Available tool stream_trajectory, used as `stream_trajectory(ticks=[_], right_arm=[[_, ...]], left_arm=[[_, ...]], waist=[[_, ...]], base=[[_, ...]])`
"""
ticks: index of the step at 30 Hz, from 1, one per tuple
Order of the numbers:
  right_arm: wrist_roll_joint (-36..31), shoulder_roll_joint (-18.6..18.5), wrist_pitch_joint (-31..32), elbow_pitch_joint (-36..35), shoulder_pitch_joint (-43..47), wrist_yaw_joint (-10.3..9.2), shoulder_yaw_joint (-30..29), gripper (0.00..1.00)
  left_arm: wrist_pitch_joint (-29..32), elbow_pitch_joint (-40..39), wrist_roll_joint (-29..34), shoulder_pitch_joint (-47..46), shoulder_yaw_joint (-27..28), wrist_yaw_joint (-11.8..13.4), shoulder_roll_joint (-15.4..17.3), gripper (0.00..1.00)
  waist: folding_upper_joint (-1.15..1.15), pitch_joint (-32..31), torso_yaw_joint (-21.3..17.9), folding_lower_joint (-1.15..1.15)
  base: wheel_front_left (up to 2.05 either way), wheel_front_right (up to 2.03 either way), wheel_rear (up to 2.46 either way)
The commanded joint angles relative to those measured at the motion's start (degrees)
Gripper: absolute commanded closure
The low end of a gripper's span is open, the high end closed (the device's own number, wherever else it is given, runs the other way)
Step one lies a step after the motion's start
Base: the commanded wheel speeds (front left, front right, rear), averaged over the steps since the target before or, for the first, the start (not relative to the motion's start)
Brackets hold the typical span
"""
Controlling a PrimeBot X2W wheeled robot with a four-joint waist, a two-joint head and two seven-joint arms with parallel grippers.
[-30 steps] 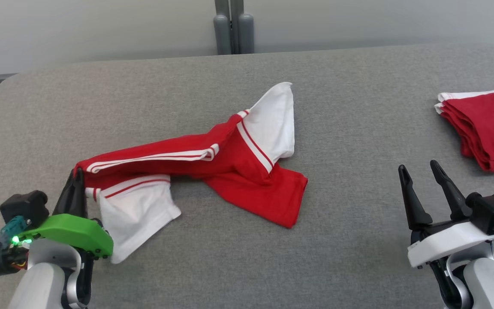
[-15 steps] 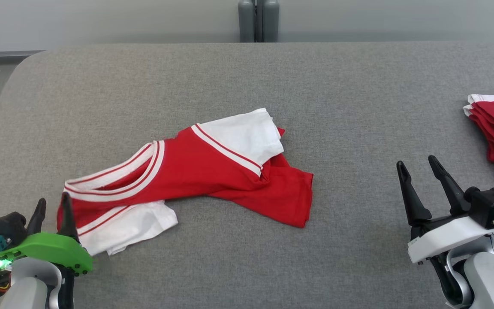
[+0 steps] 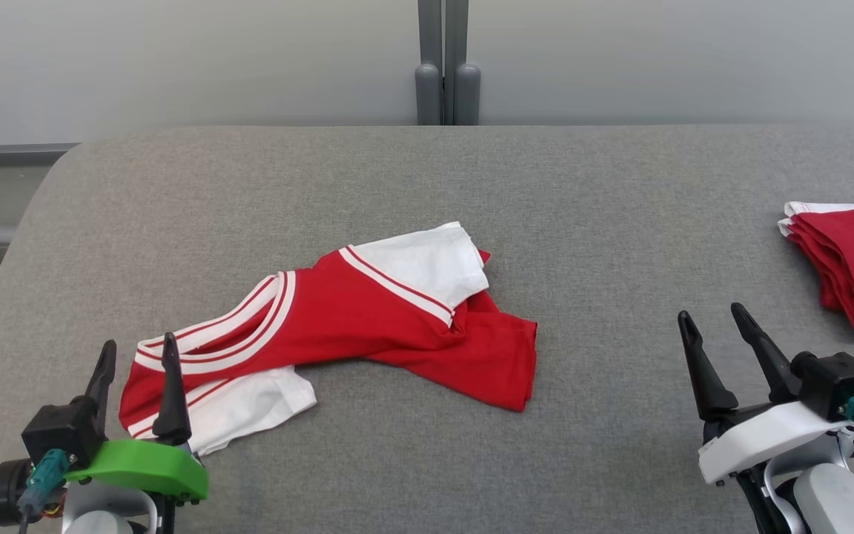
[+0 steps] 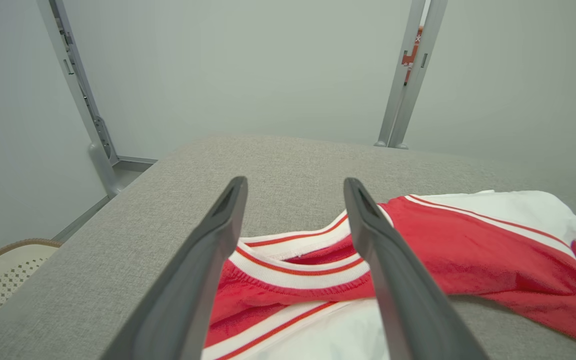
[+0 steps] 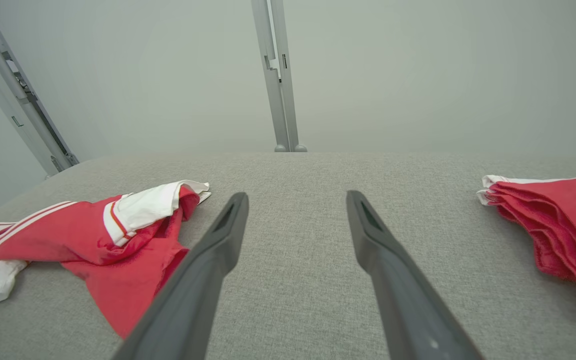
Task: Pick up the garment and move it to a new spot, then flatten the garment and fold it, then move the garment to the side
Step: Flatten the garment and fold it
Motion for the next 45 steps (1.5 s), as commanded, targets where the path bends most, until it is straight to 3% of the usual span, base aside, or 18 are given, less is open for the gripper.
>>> stream_trajectory(ticks=[1, 11, 21, 29, 30, 31, 33, 40, 45], right_arm=[[0.3, -0.2, -0.2, -0.1, 0.6, -0.04, 0.0, 0.0], [1.7, -1.2, -0.1, 1.1, -1.9, -0.04, 3.5, 0.0], [12.1, -4.4, 14.5, 11.1, -11.1, -0.04, 14.8, 0.0], [16.2, -5.2, 16.9, 16.1, -13.3, -0.04, 18.6, 0.0], [16.2, -5.3, 16.4, 16.4, -13.4, -0.04, 18.8, 0.13], [15.9, -5.5, 15.6, 16.8, -13.5, -0.04, 19.0, 0.39], [15.6, -5.5, 14.6, 17.6, -13.5, -0.04, 19.1, 1.0], [15.0, -5.4, 10.9, 17.0, -14.9, -0.04, 18.3, 1.0], [15.3, -7.6, 9.9, 12.8, -19.8, -0.04, 17.7, 1.0]], left_arm=[[-0.2, -1.2, 0.5, 1.0, -0.1, 0.4, -0.2, 0.0], [-0.2, -5.7, 3.0, 2.8, -2.9, -0.5, -2.7, 0.0], [-0.2, -3.6, 3.4, 1.7, -5.4, -1.6, -4.9, 0.0], [-0.2, -2.1, 3.4, 1.8, -5.6, -2.1, -5.7, 0.0], [-0.2, -2.0, 3.4, 1.9, -5.5, -2.1, -5.7, 0.0], [-0.2, -1.9, 3.4, 2.1, -5.4, -2.1, -5.7, 0.0], [-0.2, -1.8, 3.5, 2.3, -5.3, -2.1, -5.7, 0.0], [-0.2, -1.6, 3.5, 2.6, -5.1, -2.4, -5.6, 0.0], [-0.2, -2.7, 3.9, 1.2, -5.4, -2.6, -6.6, 0.0]], waist=[[0.0, -0.4, 0.5, 0.0], [0.0, 0.4, 3.9, 0.0], [0.0, 1.9, 13.2, 0.0], [0.0, 1.8, 17.7, 0.0], [0.0, 1.8, 17.9, 0.0], [0.0, 1.7, 18.0, 0.0], [0.0, 1.6, 18.0, 0.0], [0.0, 1.5, 16.9, 0.0], [0.0, 3.9, 17.0, 0.0]], base=[[0.0, 0.0, 0.0], [0.0, 0.0, 0.0], [0.0, 0.0, 0.0], [0.0, 0.0, 0.0], [0.0, 0.0, 0.0], [0.0, 0.0, 0.0], [0.0, 0.0, 0.0], [0.0, 0.0, 0.0], [0.0, 0.0, 0.0]])
